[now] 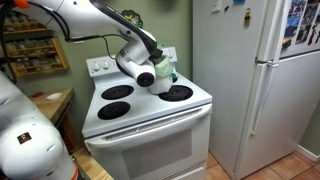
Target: Close the green lid of the bin completely
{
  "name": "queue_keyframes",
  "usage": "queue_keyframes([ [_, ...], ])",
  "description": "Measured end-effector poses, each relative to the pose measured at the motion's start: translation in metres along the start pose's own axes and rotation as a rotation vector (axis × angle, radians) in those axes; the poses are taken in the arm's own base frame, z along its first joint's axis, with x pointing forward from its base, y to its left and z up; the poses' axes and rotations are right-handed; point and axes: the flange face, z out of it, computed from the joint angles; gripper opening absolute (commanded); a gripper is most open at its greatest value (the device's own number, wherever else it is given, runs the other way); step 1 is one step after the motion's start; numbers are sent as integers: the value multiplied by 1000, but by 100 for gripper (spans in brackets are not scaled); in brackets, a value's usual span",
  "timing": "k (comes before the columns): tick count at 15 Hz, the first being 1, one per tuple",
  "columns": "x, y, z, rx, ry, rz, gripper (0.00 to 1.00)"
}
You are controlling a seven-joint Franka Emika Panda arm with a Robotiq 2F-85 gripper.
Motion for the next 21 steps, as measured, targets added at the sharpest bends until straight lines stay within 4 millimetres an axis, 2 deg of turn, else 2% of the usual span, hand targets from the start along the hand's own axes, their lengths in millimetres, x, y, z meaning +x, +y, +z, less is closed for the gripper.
queue_keyframes([
  [4,-4,-5,-5,20,-25,11,99],
  [9,-7,-7,-9,31,-36,1,100],
  [13,-10,1,-13,35,-2,-143,100],
  [21,-54,26,-45,84,43,-465,100],
])
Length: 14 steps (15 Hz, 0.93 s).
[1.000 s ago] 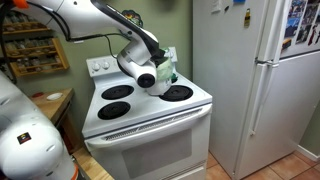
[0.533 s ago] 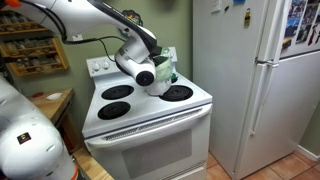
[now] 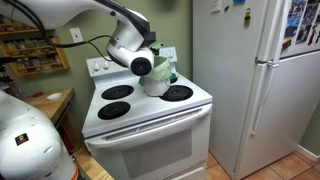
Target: Close the green lid of the bin completely
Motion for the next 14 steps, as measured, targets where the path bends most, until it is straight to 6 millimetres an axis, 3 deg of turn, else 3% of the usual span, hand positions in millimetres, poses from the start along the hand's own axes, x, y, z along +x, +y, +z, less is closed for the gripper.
queue_keyframes([
  [7,-21,-5,-21,8,70,-146,100],
  [14,-38,3,-40,-176,229,-452,100],
])
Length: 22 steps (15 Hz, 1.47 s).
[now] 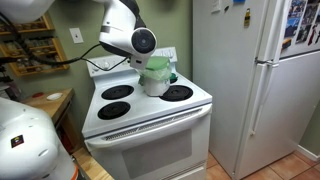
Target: Close the green lid of the bin completely
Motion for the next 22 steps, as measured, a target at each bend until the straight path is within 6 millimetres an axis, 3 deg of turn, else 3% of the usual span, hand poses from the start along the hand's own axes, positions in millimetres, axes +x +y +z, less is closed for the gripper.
queue_keyframes([
  [8,-12,-4,-46,-178,133,-396,100],
  [14,-23,-14,-67,-240,150,-687,100],
  [22,-24,-17,-69,-237,152,-714,100],
])
